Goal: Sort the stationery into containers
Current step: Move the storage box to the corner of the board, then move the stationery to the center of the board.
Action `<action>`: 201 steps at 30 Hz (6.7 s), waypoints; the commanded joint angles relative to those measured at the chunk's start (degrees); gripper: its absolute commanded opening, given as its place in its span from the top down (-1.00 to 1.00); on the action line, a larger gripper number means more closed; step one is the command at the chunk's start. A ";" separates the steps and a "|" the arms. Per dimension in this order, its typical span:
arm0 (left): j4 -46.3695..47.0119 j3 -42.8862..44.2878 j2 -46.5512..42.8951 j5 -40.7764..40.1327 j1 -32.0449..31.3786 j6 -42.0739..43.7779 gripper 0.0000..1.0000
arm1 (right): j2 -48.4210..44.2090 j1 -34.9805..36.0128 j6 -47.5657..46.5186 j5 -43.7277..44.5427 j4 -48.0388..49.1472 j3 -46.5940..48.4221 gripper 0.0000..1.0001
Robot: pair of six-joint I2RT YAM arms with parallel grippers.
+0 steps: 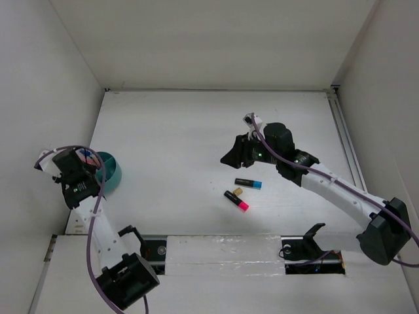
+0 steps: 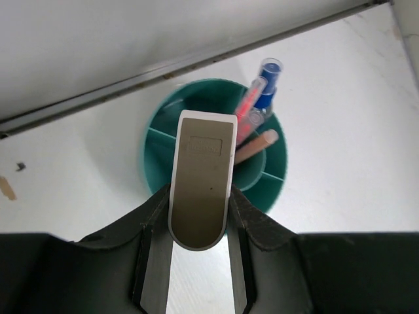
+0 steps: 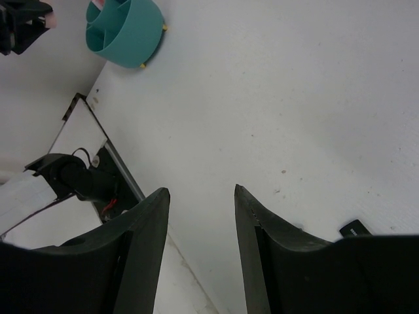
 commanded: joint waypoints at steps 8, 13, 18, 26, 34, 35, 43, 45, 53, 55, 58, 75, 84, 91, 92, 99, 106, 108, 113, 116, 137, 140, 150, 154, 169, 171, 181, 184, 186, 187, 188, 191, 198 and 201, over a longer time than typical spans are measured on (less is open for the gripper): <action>1.61 -4.87 -1.48 2.63 -0.29 -11.76 1.00 | -0.10 0.47 -1.52 -0.33 2.93 1.29 0.00; 3.72 -8.39 0.99 2.10 -0.29 -13.70 1.00 | -0.10 0.47 -1.52 0.20 2.93 1.29 0.00; 5.66 -10.67 1.52 1.30 -0.29 -14.23 1.00 | -0.10 0.47 -2.04 0.72 2.93 1.29 0.00; 7.42 -11.20 2.22 2.35 -0.29 -13.00 1.00 | 0.96 0.47 -2.04 0.72 2.93 1.81 0.00; 7.61 -9.36 3.27 3.41 -0.29 -11.95 1.00 | 1.48 1.00 -2.04 0.72 2.93 1.81 0.00; 7.60 -9.35 3.27 3.41 -0.29 -11.94 1.00 | 1.48 1.00 -2.04 0.72 2.93 1.81 0.00; 8.13 -8.83 4.42 3.41 -0.29 -11.94 0.92 | 1.48 1.52 -2.04 0.72 2.93 1.81 0.00; 8.13 -8.83 4.42 4.02 -0.29 -11.94 0.89 | 1.48 1.53 -2.57 0.72 2.93 1.81 0.00; 8.13 -7.77 3.89 4.64 -0.29 -11.94 0.75 | 1.48 1.53 -2.57 0.20 2.93 1.81 0.00; 8.13 -7.16 3.89 4.64 -0.29 -11.94 0.66 | 1.48 2.05 -2.57 0.20 2.93 1.81 0.00; 8.13 -6.63 4.42 4.64 -0.29 -11.94 0.59 | 1.48 2.06 -2.57 0.20 2.93 1.81 0.00; 8.22 -3.12 3.64 6.04 -0.29 -9.48 -0.08 | 1.48 3.11 -3.63 -0.33 2.93 1.81 0.00; -0.74 4.00 -4.55 22.91 -3.25 4.31 -0.21 | 1.48 3.11 -4.15 1.42 2.93 2.34 -0.02; -1.89 3.92 -14.03 37.08 -15.66 0.24 -1.00 | 3.41 2.06 -4.15 2.66 0.56 3.48 -0.02; -1.02 3.92 -17.26 37.07 -17.41 -1.90 -1.00 | 3.42 2.06 -4.68 2.66 0.03 4.18 -0.02; -4.71 6.65 -27.22 35.75 -20.67 -3.59 -1.00 | 1.32 1.44 -4.16 13.45 -7.96 7.87 -0.05; -10.41 4.00 -17.49 31.63 -21.30 0.27 -1.00 | -6.68 1.44 -2.31 31.18 -17.89 9.11 -0.07; -11.64 2.61 -15.72 31.62 -21.30 -0.51 -1.00 | -8.44 1.44 -1.78 33.67 -19.92 9.64 -0.07; -10.51 -0.65 -14.39 35.04 -21.30 -1.92 -1.00 | -10.38 0.91 -0.37 35.79 -25.02 10.78 -0.13; -9.81 -0.04 -12.64 36.80 -21.30 -0.26 -1.00 | -7.50 0.91 1.20 35.79 -26.25 9.29 -0.13; 1.81 16.13 22.17 19.06 -50.48 -2.11 -1.00 | 5.95 -3.21 -7.40 29.64 -16.32 -4.86 -0.13; 0.13 17.36 21.21 19.06 -50.48 0.00 -1.00 | 7.98 -4.10 -8.54 28.51 -15.63 -5.48 -0.13; -0.75 13.85 18.04 18.26 -50.48 4.49 -1.00 | 12.64 -6.38 -10.39 23.93 -15.35 -4.95 -0.21; -0.75 13.85 16.90 17.74 -50.48 4.49 -1.00 | 13.35 -6.38 -7.07 24.71 -17.20 -4.95 -0.33; -0.22 12.18 15.31 17.74 -50.48 4.49 -1.00 | -0.99 18.65 66.46 68.28 -41.96 -3.73 -1.00; -0.22 12.18 14.79 17.74 -50.48 4.49 -1.00 | 5.22 20.51 71.68 69.10 -46.10 -0.67 -1.00; -0.22 11.65 14.79 13.52 -50.48 4.49 -1.00 | 15.38 20.51 105.52 66.10 -61.33 8.59 -0.82; -0.22 11.65 14.79 13.52 -50.48 4.49 -1.00 | 13.26 18.69 107.99 68.31 -57.64 7.97 -0.72; -0.22 11.65 14.79 13.52 -50.48 4.49 -1.00 | 13.78 16.39 107.04 68.31 -53.61 7.26 -0.69; -0.22 11.65 14.79 13.52 -50.48 4.49 -1.00 | 14.83 14.90 107.03 64.57 -52.72 7.26 -0.69; -0.22 11.65 14.79 13.52 -50.48 4.49 -1.00 | 15.89 11.49 106.16 62.36 -52.19 7.79 -0.69; -0.22 11.65 14.26 12.99 -50.48 4.49 -1.00 | 18.71 10.15 108.51 61.37 -52.18 8.49 -0.69; -0.75 11.65 14.26 12.29 -50.48 5.02 -1.00 | 21.25 6.98 110.28 59.09 -49.63 10.60 -0.61; -0.75 11.65 14.26 12.29 -50.48 5.02 -1.00 | 23.28 6.98 110.28 56.90 -49.11 11.22 -0.61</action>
